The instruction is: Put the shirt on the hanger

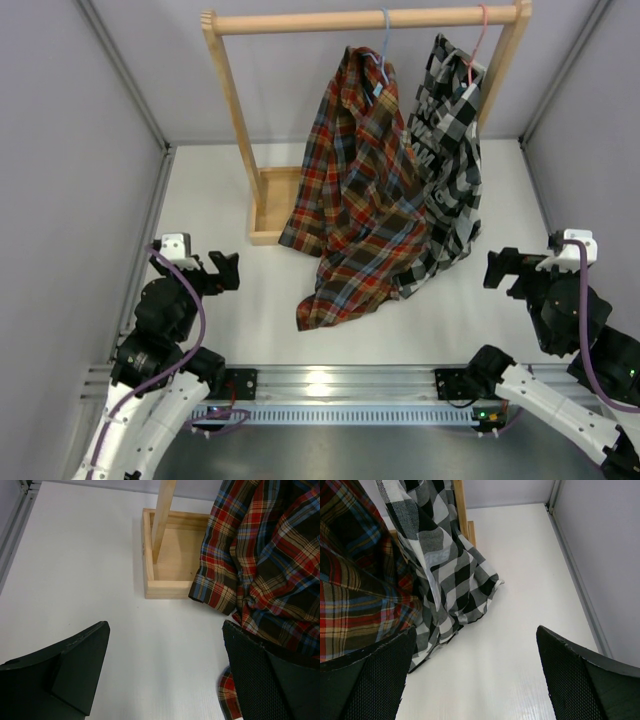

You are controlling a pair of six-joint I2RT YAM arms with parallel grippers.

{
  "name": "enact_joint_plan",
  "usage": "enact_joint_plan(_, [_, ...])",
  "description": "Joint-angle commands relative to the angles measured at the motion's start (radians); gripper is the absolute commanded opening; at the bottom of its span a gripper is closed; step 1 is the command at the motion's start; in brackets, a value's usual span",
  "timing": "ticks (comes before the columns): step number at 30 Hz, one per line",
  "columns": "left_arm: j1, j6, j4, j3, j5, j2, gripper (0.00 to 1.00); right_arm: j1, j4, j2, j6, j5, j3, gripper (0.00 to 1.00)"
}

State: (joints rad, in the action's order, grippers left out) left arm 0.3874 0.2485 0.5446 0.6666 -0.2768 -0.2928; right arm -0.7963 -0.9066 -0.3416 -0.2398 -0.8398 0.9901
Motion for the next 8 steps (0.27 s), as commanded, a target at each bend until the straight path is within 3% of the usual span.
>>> enact_joint_plan(1, [-0.005, -0.006, -0.046, -0.004, 0.01, -0.008, 0.98, -0.009, -0.012, -0.01, -0.004, 0.004, 0.016, 0.99])
enact_joint_plan(8, [-0.004, -0.006, -0.044, -0.005, 0.008, -0.009, 0.98, -0.007, -0.014, -0.01, -0.004, 0.007, 0.016, 1.0])
